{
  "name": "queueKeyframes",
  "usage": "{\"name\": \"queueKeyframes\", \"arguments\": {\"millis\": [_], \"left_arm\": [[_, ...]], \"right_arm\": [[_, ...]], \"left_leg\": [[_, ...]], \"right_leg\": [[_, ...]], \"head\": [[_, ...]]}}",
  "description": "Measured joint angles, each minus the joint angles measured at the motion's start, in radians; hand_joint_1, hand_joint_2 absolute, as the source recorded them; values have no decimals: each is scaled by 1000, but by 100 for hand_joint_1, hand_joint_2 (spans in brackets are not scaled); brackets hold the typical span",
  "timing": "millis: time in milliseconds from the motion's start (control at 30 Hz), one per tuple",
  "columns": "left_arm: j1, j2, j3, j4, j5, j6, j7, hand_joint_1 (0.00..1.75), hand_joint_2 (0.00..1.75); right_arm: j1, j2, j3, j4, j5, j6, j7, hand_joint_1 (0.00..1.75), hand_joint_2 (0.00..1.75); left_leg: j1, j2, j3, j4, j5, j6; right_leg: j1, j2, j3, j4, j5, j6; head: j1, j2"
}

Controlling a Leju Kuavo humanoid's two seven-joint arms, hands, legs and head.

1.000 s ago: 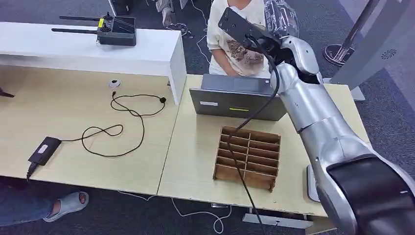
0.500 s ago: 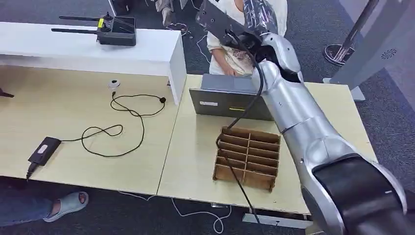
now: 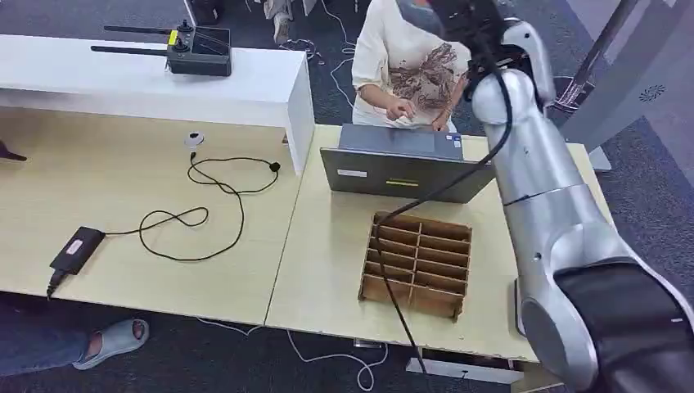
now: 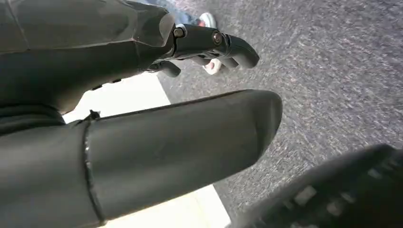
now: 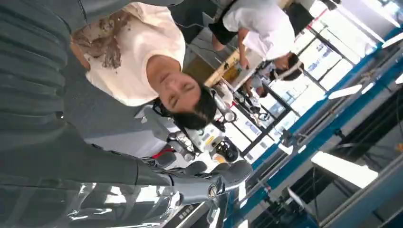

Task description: Pass the card to the sensor for recognition and then transmit it.

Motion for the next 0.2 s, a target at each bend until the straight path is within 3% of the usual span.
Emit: {"name": "queueKeyframes", "arguments": {"millis": [200], "left_arm": [[8, 32, -28, 0, -3, -6, -27, 0, 0]], "right_arm": [[83, -174, -132, -120, -197, 145, -85, 0, 175]], "left_leg": [[-1, 1, 0, 1, -1, 1]], "right_leg": [[-1, 1, 0, -1, 1, 1]], "head": [[0, 0]]}}
